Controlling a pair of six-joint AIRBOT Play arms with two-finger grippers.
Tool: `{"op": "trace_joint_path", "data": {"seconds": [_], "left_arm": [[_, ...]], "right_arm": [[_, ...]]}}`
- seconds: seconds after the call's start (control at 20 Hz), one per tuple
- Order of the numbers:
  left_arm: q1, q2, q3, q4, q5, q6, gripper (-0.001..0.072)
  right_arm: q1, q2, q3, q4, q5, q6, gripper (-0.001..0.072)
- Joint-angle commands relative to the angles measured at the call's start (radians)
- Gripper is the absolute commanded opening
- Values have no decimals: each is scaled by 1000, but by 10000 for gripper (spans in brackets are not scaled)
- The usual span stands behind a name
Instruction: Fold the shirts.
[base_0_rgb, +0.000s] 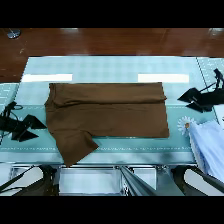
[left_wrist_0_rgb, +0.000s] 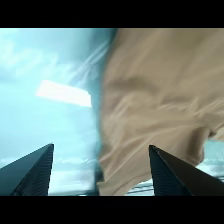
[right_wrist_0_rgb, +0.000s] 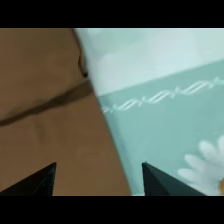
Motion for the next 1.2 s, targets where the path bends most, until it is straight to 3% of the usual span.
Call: {"op": "trace_joint_path", "data": {"seconds": [0.0, 0.15, 0.35, 0.9, 0.95, 1.0, 1.05, 1.15], "left_arm": [[87, 129, -149, -52, 62, 55, 705], [87, 189, -241, -145, 135, 85, 705], [85, 195, -363, -336, 175, 168, 705], [-102, 146, -381, -336, 218, 164, 698], [-112, 142, -380, -336, 219, 175, 569], [-116, 143, -379, -337, 219, 179, 199], [-115, 143, -376, -342, 216, 185, 30], [-114, 143, -375, -364, 214, 208, 25]], "right_arm": [[-8, 151, -210, 140, -64, -65, 621], [-8, 197, -283, 236, -48, -111, 621], [-8, 198, -301, 238, -37, -111, 621], [-27, 199, -300, 255, -5, -108, 620], [-51, 199, -300, 243, 4, -107, 620], [-81, 199, -300, 210, 21, -107, 620], [-107, 199, -300, 152, 47, -98, 620], [-140, 199, -301, -47, 136, -51, 620]]}}
